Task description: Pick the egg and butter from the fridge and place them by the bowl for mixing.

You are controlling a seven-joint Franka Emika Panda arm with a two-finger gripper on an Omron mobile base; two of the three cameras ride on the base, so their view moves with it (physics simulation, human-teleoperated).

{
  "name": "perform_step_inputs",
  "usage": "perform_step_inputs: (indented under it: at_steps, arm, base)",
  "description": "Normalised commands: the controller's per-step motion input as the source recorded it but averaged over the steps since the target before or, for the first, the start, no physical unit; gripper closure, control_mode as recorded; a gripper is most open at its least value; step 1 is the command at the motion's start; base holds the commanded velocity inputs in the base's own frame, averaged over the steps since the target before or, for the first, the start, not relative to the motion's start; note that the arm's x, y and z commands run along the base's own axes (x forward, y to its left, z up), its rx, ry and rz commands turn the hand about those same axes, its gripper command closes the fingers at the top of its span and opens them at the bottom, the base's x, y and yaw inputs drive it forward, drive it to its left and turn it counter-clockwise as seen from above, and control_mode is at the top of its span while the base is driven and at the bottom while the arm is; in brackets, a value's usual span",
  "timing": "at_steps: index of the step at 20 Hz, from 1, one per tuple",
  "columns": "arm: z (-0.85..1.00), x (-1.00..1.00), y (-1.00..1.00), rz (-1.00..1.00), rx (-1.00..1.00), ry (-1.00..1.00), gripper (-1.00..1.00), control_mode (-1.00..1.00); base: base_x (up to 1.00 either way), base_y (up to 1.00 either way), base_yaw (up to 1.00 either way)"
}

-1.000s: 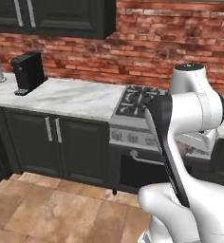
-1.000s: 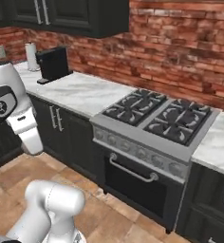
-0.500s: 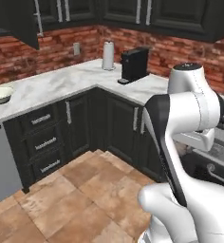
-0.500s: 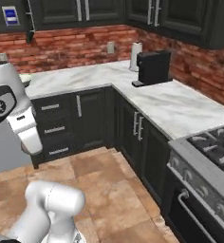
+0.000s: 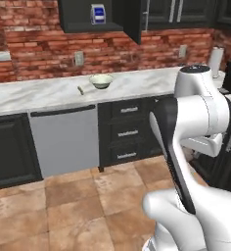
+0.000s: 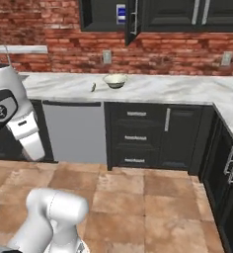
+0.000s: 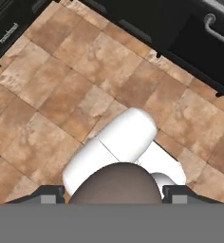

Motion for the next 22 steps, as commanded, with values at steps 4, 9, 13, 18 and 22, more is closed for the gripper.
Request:
perform_step_inputs:
  at_steps: [4,9,13,18,22]
  arm:
    - [0.00,0.00,0.00,0.00,0.00,0.00,1.00,1.00]
    - [0.00,0.00,0.00,0.00,0.00,0.00,1.00,1.00]
    - [0.00,0.00,0.00,0.00,0.00,0.00,1.00,1.00]
    - [0.00,0.00,0.00,0.00,0.00,0.00,1.00,1.00]
    - [0.00,0.00,0.00,0.00,0.00,0.00,1.00,1.00]
  base:
    - [0.60,0.44,0.51]
    - [0.98,0.10,0.14]
    - [1.00,0.06,-0.01]
    - [0.95,0.31,-0.04]
    - [0.87,0.32,-0.05]
